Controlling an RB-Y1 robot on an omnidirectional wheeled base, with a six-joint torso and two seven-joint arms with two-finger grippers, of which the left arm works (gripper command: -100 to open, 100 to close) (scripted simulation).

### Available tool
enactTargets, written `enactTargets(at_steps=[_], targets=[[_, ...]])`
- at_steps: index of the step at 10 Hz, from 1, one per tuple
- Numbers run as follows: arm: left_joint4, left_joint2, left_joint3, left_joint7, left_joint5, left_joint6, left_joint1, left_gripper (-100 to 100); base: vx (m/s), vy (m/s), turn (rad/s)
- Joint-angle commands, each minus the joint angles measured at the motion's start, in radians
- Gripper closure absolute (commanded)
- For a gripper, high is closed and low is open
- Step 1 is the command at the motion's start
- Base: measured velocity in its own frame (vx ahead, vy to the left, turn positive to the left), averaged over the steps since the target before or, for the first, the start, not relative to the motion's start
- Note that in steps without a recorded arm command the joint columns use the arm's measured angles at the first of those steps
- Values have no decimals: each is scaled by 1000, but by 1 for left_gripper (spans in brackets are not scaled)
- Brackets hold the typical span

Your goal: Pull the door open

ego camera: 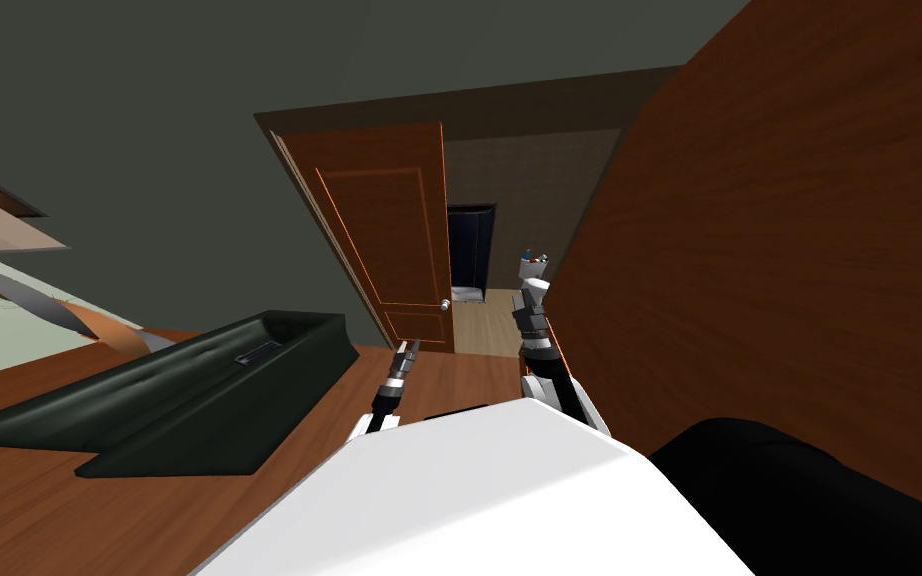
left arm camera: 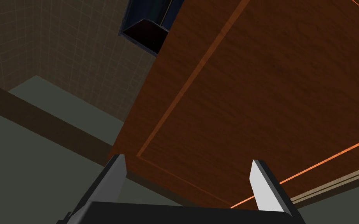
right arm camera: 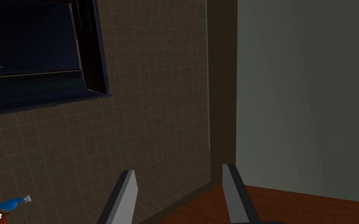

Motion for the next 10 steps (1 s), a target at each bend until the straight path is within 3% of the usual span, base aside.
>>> enactTargets(at_steps=[1,10], targets=[[41,0,1,-35,-11,-8,-16,-100,85,-36,22],[210,-7,-4,-206,-72,-31,-77,-100,98,-30,35]])
